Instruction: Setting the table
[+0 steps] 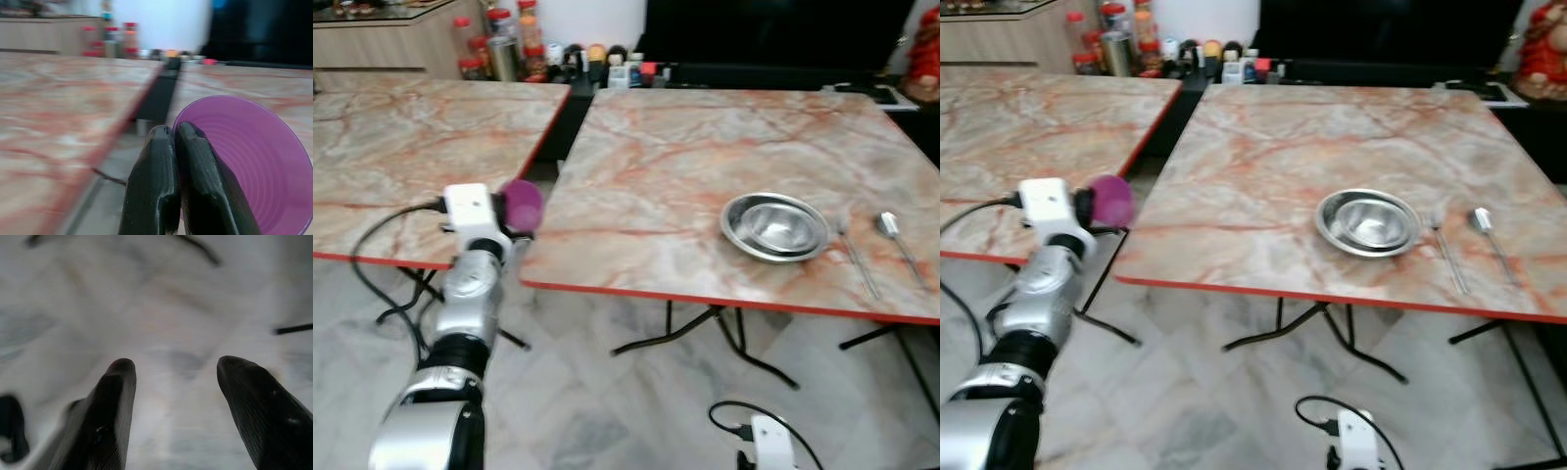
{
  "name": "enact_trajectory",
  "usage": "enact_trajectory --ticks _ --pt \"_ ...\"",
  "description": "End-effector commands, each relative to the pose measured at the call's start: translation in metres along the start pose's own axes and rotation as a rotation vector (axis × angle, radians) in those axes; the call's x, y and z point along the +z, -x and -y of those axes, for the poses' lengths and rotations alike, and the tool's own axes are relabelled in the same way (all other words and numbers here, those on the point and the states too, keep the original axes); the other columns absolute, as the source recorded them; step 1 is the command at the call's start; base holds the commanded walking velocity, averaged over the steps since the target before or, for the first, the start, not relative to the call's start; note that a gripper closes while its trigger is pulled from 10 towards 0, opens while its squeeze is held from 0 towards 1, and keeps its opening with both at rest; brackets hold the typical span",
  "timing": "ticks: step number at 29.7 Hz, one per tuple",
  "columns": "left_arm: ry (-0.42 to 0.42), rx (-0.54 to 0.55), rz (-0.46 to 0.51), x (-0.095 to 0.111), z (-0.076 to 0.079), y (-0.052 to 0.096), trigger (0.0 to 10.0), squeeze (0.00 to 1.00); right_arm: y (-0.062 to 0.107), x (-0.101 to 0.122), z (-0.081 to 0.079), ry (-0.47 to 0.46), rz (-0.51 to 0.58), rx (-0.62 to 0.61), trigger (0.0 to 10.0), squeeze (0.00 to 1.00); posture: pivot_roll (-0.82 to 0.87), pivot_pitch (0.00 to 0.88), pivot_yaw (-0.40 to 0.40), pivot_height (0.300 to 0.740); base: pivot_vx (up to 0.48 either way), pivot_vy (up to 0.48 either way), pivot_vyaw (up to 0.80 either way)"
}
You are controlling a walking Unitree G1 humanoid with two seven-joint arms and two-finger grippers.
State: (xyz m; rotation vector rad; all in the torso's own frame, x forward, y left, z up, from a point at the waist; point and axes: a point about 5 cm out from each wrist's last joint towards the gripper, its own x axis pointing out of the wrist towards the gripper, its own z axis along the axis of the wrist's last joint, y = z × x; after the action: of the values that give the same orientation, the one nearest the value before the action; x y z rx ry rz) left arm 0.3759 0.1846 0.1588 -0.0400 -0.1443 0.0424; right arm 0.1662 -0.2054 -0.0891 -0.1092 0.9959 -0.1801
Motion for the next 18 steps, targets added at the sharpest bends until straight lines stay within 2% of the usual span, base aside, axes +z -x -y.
enact_trajectory --ticks 1,7,12,15,18 --pt "-0.026 0.022 0.033 0.009 -0.0111 -0.0018 10.0 0.0 0.0003 0.0009 -0.0067 -0.006 0.006 0.014 10.0 0.0 0.01 0.0 0.005 0.719 0.0 -0.428 0.0" --pt "-0.025 0.015 0.038 0.0102 -0.0113 -0.0021 10.0 0.0 0.0003 0.001 -0.0068 -0.01 0.006 0.01 10.0 0.0 0.01 0.0 0.007 0.719 0.0 -0.408 0.0" --pt "0.028 -0.007 0.061 0.0126 -0.0087 -0.0021 10.0 0.0 0.0003 0.0005 -0.0059 -0.013 0.002 0.003 10.0 0.0 0.01 0.0 0.009 0.719 0.0 0.0 0.0" --pt "0.091 0.013 0.08 0.0149 -0.0117 -0.0018 10.0 0.0 0.0003 0.0004 -0.0059 -0.013 0.002 0.002 10.0 0.0 0.01 0.0 0.008 0.719 0.0 0.0 0.0" --pt "0.087 0.023 0.08 0.0155 -0.0146 -0.0017 10.0 0.0 0.0003 0.0004 -0.0055 -0.011 0.003 0.002 10.0 0.0 0.01 0.0 0.005 0.719 0.0 0.0 0.0"
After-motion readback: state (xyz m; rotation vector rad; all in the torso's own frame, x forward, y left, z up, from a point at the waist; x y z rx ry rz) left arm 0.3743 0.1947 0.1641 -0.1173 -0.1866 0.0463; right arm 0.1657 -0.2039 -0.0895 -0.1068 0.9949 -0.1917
